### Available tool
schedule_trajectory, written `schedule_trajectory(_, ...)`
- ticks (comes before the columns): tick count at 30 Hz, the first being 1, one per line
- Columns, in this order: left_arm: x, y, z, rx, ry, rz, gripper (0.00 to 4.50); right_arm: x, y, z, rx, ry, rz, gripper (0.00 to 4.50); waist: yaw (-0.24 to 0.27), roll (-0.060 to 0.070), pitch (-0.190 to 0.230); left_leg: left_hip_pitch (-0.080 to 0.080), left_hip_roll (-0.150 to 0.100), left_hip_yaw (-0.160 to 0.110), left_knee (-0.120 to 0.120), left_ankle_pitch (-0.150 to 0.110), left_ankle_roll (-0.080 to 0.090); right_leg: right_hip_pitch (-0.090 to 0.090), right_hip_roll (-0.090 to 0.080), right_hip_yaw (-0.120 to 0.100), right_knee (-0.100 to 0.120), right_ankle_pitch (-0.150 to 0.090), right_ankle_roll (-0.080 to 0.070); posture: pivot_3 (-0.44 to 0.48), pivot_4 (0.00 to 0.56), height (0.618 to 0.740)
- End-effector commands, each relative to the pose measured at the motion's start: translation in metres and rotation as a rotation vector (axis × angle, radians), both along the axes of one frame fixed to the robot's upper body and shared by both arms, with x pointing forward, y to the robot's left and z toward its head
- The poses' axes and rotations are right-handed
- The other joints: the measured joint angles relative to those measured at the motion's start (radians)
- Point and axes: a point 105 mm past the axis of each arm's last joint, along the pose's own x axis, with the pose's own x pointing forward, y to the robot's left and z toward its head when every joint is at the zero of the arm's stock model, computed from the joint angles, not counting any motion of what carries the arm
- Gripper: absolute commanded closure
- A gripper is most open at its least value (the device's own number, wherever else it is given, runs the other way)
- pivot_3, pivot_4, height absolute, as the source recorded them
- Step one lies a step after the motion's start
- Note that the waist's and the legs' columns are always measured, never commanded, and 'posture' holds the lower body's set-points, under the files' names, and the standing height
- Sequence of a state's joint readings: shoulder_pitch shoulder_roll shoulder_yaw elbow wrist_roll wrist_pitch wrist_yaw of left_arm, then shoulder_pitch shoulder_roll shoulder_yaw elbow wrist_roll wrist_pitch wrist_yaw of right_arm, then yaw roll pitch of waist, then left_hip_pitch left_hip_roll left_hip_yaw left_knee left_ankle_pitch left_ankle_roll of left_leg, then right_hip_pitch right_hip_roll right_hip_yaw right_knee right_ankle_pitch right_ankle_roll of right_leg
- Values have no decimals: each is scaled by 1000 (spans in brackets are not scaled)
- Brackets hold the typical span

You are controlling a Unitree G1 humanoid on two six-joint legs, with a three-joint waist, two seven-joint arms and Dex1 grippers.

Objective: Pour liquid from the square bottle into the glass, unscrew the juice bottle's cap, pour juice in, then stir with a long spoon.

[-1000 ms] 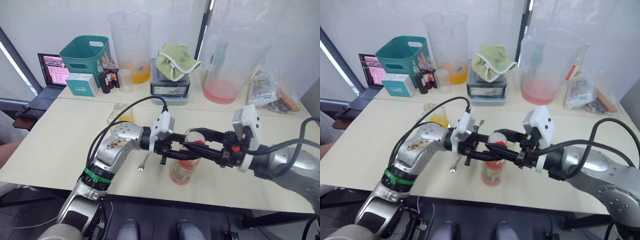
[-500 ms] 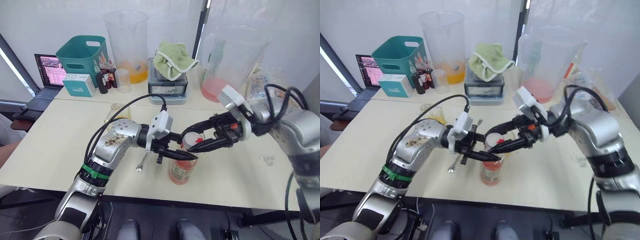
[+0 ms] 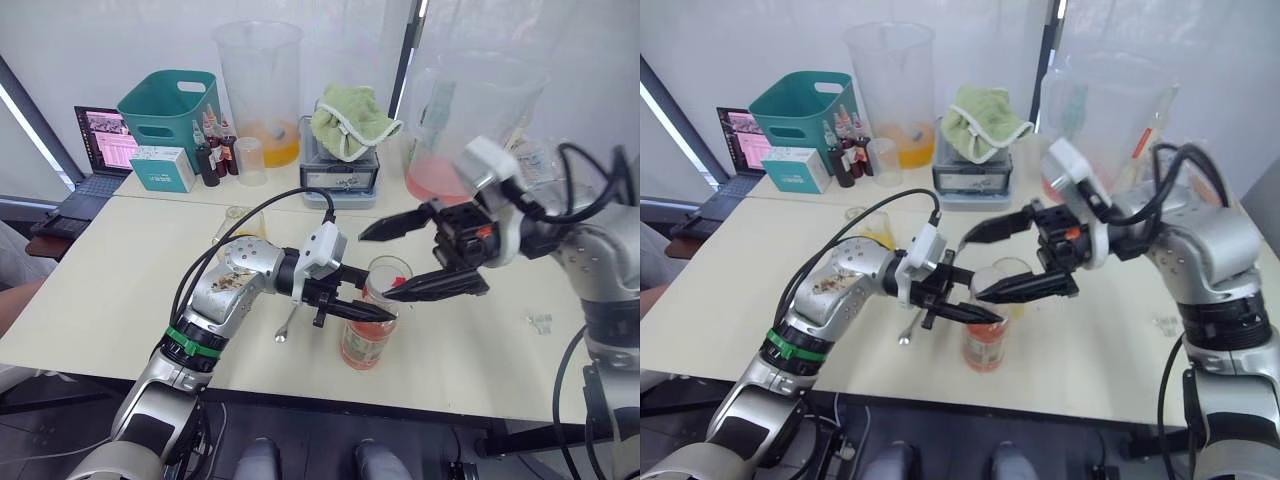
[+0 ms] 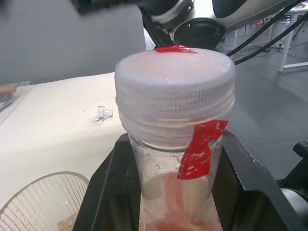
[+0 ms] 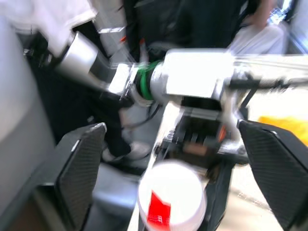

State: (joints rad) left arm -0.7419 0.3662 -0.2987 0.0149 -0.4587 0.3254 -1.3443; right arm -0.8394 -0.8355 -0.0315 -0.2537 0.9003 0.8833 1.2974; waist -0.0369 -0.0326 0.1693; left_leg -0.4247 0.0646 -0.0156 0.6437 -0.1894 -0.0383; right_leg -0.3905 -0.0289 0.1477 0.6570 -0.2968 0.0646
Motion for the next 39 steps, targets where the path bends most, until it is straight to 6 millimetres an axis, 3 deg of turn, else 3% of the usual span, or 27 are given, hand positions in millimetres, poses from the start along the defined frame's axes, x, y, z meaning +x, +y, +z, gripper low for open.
schedule_trajectory(1,2,-1,-2,15,-18,21,2994,-18,-3,11,50,-58,-87,51,0,0,0,0,0,0,0,0,0,0,0,0,0,0,0,0,150,740)
schedule_trajectory(7,3,-3,-1,-2,-17,34,2994,-24,-2,-23,97,-77,-481,51,3,0,0,-1,-1,-4,0,0,0,1,0,-1,-1,0,0,0,150,740)
schedule_trajectory(13,3,-3,0,-7,-14,37,2994,-25,-4,-32,175,-63,-676,51,-4,0,0,-1,-2,-5,0,1,-1,2,0,-1,0,0,0,0,150,740)
schedule_trajectory(22,4,-3,-1,-4,-10,35,2994,-31,-3,-45,146,-17,-784,51,-3,0,0,-1,-2,-6,0,1,-1,2,0,-1,-1,0,0,0,150,740)
schedule_trajectory(39,7,-3,-2,0,-12,36,2994,-27,0,-50,139,4,-858,51,-3,0,0,-1,-2,-6,0,1,-1,2,0,-1,-1,-1,-1,0,150,740)
